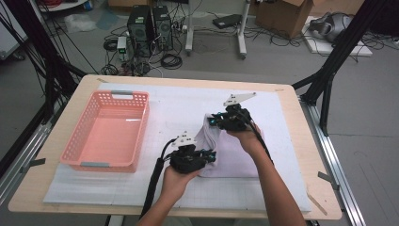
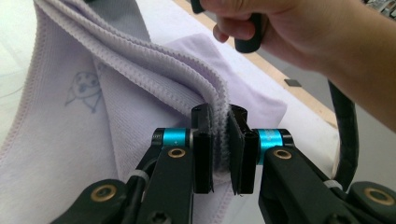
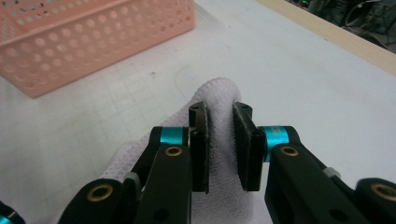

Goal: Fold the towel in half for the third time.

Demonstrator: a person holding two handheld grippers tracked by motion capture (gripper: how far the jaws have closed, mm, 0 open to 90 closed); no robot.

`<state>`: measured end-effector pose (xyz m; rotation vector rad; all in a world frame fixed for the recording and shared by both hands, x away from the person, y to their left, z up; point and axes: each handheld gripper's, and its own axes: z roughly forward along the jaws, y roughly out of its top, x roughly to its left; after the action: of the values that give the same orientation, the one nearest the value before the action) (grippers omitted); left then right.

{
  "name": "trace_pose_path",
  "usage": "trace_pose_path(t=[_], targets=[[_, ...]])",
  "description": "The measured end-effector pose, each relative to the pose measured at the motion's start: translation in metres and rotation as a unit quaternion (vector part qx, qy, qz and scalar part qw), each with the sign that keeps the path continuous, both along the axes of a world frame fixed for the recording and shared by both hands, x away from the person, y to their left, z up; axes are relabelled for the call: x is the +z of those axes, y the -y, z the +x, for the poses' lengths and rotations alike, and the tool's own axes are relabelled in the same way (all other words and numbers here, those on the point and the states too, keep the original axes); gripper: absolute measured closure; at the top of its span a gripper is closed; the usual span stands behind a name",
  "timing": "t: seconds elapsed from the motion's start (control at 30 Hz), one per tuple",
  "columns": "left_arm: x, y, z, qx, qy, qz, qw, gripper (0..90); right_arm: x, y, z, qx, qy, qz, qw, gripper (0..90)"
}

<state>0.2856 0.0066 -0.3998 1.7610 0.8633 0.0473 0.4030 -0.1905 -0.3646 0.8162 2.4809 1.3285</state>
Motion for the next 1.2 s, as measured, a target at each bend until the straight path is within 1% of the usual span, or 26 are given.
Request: trace_pose_path(t=[0.1, 0.2, 0.3, 0.37, 0.43, 0.53, 0.57, 0.63, 0.73, 0.77, 0.87, 0.93, 1.03, 1.1, 1.17, 1.2], targets=[[-0.001, 0.016, 0.004, -0.005, -0.001, 0.007, 1.0000, 79.9, -0.003, 0.014, 0.000, -0.014, -0.001, 0.001, 0.9999, 78.1], [-0.003, 0.028, 0.006, -0.004, 0.000, 0.016, 0.9999, 76.3, -0.007, 0.029, 0.000, -0.026, -0.003, 0.000, 0.9997, 78.1], [-0.005, 0.035, 0.006, -0.005, 0.006, 0.026, 0.9996, 69.2, -0.011, 0.043, 0.000, -0.035, -0.004, -0.005, 0.9994, 78.3], [-0.006, 0.036, 0.005, -0.004, 0.013, 0.028, 0.9995, 62.5, -0.014, 0.052, 0.000, -0.041, -0.001, -0.014, 0.9990, 78.3], [-0.005, 0.035, 0.004, -0.003, 0.020, 0.026, 0.9995, 56.7, -0.016, 0.059, 0.001, -0.042, 0.001, -0.018, 0.9989, 78.4], [-0.002, 0.029, 0.002, 0.001, 0.032, 0.025, 0.9992, 50.8, -0.019, 0.067, 0.001, -0.049, -0.002, -0.020, 0.9986, 78.5], [0.000, 0.027, 0.001, 0.004, 0.036, 0.027, 0.9990, 48.4, -0.021, 0.069, 0.002, -0.049, 0.003, -0.024, 0.9985, 78.6], [0.002, 0.021, -0.001, 0.011, 0.045, 0.030, 0.9985, 47.6, -0.023, 0.073, 0.002, -0.057, 0.001, -0.028, 0.9980, 78.6], [0.003, 0.009, -0.002, 0.021, 0.051, 0.030, 0.9980, 46.6, -0.025, 0.082, 0.003, -0.068, 0.002, -0.028, 0.9973, 78.6], [0.002, 0.004, -0.002, 0.024, 0.051, 0.030, 0.9979, 46.5, -0.026, 0.086, 0.003, -0.072, 0.002, -0.026, 0.9971, 78.6], [-0.001, -0.007, -0.002, 0.035, 0.053, 0.032, 0.9975, 45.8, -0.028, 0.093, 0.003, -0.079, 0.002, -0.035, 0.9963, 78.5], [-0.005, -0.014, -0.002, 0.044, 0.050, 0.032, 0.9973, 45.5, -0.031, 0.099, 0.002, -0.085, 0.006, -0.040, 0.9956, 78.3], [-0.012, -0.025, -0.003, 0.051, 0.044, 0.034, 0.9971, 45.3, -0.034, 0.104, -0.001, -0.091, 0.002, -0.040, 0.9950, 77.1], [-0.017, -0.031, -0.003, 0.054, 0.042, 0.035, 0.9971, 45.1, -0.036, 0.108, -0.003, -0.099, -0.003, -0.040, 0.9943, 72.8], [-0.021, -0.037, -0.004, 0.061, 0.038, 0.032, 0.9969, 44.8, -0.036, 0.113, -0.006, -0.114, -0.005, -0.034, 0.9929, 66.1], [-0.022, -0.041, -0.004, 0.063, 0.038, 0.032, 0.9968, 44.7, -0.035, 0.117, -0.008, -0.130, -0.006, -0.033, 0.9909, 61.0]])
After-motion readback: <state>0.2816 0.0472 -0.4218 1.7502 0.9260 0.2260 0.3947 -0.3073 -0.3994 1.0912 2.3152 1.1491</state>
